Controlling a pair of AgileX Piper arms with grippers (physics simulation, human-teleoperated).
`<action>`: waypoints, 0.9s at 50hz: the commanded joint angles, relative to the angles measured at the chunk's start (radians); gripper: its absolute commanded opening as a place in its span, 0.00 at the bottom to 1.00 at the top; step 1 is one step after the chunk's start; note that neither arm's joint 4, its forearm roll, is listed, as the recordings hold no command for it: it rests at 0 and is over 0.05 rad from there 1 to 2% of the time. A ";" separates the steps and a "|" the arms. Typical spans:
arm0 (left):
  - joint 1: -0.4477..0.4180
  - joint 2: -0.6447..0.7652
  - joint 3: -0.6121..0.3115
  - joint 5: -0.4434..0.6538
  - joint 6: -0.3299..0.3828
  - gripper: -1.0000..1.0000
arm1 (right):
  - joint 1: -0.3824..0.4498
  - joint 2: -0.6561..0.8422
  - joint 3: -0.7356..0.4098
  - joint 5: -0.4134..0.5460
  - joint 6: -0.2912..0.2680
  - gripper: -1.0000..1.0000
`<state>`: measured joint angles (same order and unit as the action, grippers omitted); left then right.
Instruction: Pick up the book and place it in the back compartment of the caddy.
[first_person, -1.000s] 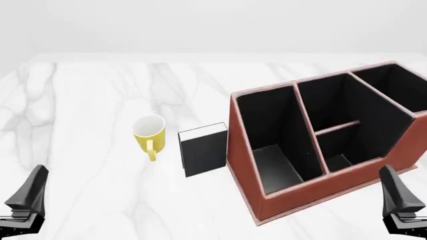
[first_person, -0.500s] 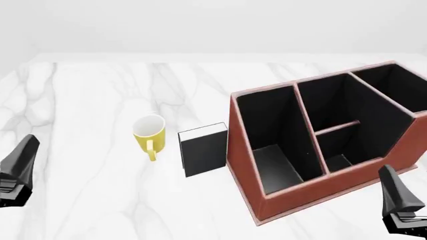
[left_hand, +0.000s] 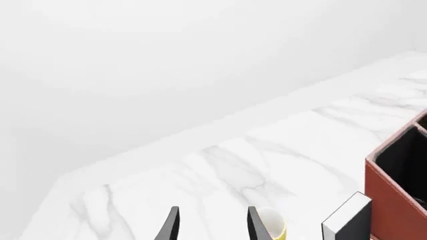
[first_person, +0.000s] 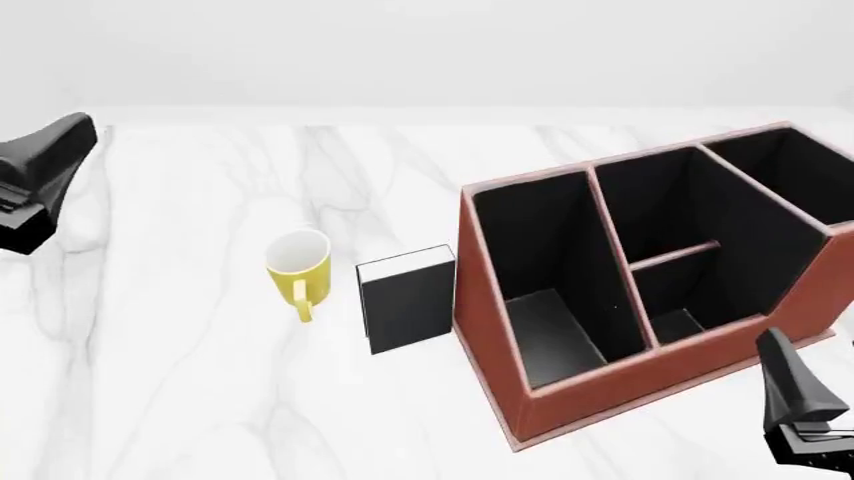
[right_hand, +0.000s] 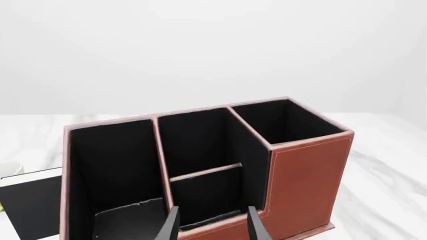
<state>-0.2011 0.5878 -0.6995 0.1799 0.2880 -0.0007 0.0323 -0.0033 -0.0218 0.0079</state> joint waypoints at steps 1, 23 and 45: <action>-0.068 0.174 -0.205 0.079 0.094 1.00 | 0.000 0.004 0.000 -0.004 0.001 1.00; -0.074 0.586 -0.665 0.381 0.190 1.00 | 0.000 0.007 0.000 -0.006 -0.002 1.00; -0.120 0.817 -0.776 0.378 0.293 1.00 | 0.002 0.008 0.001 -0.005 0.001 1.00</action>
<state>-0.2777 1.3157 -1.4615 0.5681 0.5534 0.0008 0.0370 -0.0027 -0.0250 0.0074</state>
